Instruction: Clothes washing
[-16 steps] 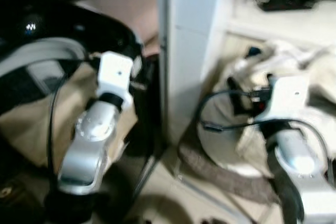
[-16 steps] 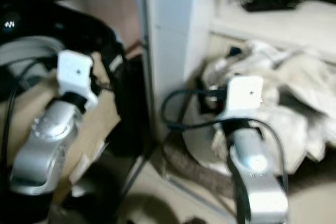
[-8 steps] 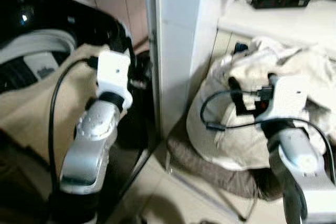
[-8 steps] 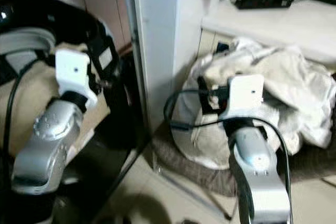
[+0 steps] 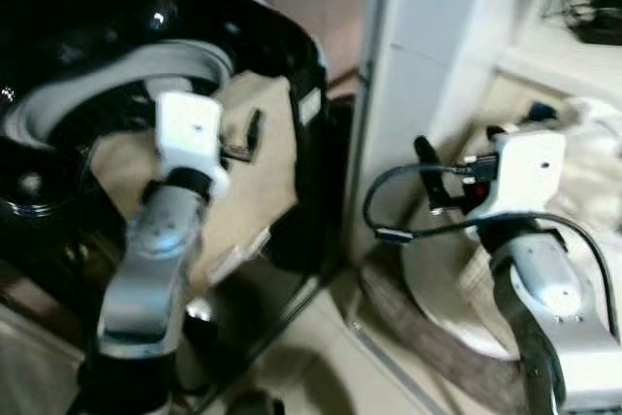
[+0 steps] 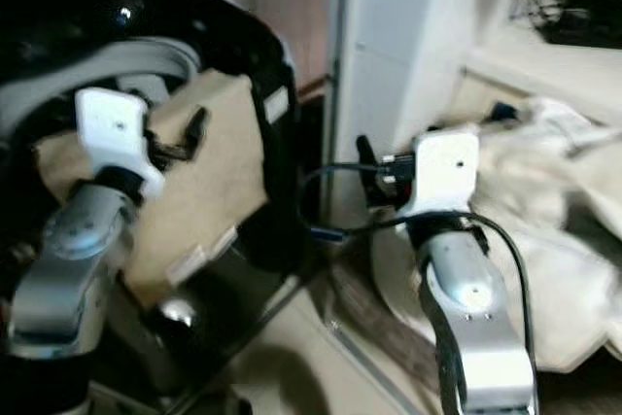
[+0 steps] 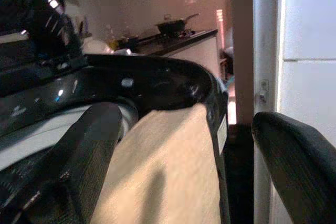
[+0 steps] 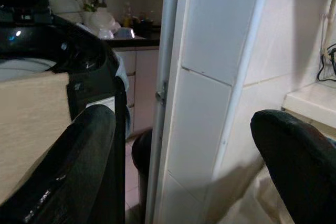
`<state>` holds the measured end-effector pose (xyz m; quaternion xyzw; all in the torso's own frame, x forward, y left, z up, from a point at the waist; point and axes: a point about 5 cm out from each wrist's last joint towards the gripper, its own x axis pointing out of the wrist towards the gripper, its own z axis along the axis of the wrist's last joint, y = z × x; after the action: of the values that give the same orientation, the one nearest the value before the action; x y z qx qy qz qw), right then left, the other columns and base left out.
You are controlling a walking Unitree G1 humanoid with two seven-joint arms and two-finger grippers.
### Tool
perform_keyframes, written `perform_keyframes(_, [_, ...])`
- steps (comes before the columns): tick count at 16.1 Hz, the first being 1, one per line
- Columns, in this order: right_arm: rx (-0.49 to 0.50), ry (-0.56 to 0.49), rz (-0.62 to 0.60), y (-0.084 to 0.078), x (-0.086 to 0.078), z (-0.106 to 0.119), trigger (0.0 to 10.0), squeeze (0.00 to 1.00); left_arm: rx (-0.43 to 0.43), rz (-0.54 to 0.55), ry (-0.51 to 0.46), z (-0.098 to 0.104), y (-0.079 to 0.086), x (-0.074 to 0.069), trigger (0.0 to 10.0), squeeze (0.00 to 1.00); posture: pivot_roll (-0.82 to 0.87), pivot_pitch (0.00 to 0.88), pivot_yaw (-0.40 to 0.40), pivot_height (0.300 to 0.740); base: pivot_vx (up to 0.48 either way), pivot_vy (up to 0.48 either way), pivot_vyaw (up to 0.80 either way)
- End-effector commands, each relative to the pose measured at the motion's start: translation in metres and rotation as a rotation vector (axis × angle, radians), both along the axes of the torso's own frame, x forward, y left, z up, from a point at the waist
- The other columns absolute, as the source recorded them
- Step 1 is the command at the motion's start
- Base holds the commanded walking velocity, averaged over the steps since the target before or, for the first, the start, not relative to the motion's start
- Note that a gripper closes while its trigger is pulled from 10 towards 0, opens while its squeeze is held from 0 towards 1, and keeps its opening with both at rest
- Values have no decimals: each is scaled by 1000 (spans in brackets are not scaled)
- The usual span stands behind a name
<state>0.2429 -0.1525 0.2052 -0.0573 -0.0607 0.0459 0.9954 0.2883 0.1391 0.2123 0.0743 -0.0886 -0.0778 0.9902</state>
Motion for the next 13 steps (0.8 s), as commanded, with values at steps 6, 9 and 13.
perform_keyframes(6, [22,-6,-12,1,-4,1,10000,0,5,-4,-8,4,3,0,10000,0,-55,66,45,740,346,0,-223])
perform_keyframes(9, [22,-11,-8,1,-4,3,10000,0,-17,12,-3,4,6,0,10000,0,-54,66,45,740,226,0,0])
perform_keyframes(13, [43,-10,3,3,-3,7,10000,0,-5,34,12,2,16,1,10000,0,-48,65,43,740,0,0,0])
